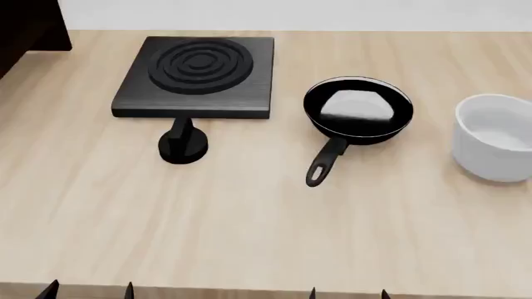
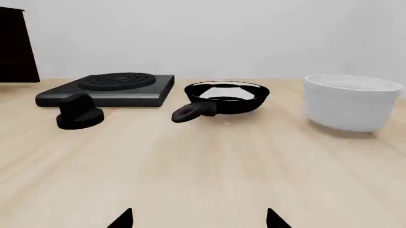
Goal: Put the frying pan under the cabinet shelf.
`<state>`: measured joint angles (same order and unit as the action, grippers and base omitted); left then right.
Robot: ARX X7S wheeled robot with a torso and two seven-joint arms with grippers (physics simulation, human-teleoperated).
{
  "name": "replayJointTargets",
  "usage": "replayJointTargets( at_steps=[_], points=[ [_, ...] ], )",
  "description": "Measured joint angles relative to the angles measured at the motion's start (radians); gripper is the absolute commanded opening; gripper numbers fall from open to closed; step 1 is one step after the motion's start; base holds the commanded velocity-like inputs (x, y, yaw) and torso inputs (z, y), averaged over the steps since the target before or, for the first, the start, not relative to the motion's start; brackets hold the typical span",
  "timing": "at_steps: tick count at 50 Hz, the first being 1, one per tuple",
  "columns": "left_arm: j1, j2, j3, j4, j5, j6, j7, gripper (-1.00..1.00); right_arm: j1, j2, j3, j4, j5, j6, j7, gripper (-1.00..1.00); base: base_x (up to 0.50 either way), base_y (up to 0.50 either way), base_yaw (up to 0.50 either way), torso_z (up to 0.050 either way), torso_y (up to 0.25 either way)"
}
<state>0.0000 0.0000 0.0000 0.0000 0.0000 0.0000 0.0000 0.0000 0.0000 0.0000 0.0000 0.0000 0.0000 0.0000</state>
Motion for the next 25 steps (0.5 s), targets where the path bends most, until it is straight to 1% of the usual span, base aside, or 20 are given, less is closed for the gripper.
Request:
replayJointTargets(
  at_steps=[4,25],
  points=[
    [-0.004,-0.007,0.011,0.012,0.002,-0.011,0.003,1.0,-0.008,0.007,0.002,-0.014,0.01,0.014,0.003,1.0,0.0,0.0,0.0,0.0,0.0],
    [0.019,-0.055,0.054,0.083,-0.018,-0.039,-0.06,1.0,-0.008,0.055,-0.068,-0.044,0.036,0.023,0.035,1.0,0.0,0.0,0.0,0.05,0.0]
  ],
)
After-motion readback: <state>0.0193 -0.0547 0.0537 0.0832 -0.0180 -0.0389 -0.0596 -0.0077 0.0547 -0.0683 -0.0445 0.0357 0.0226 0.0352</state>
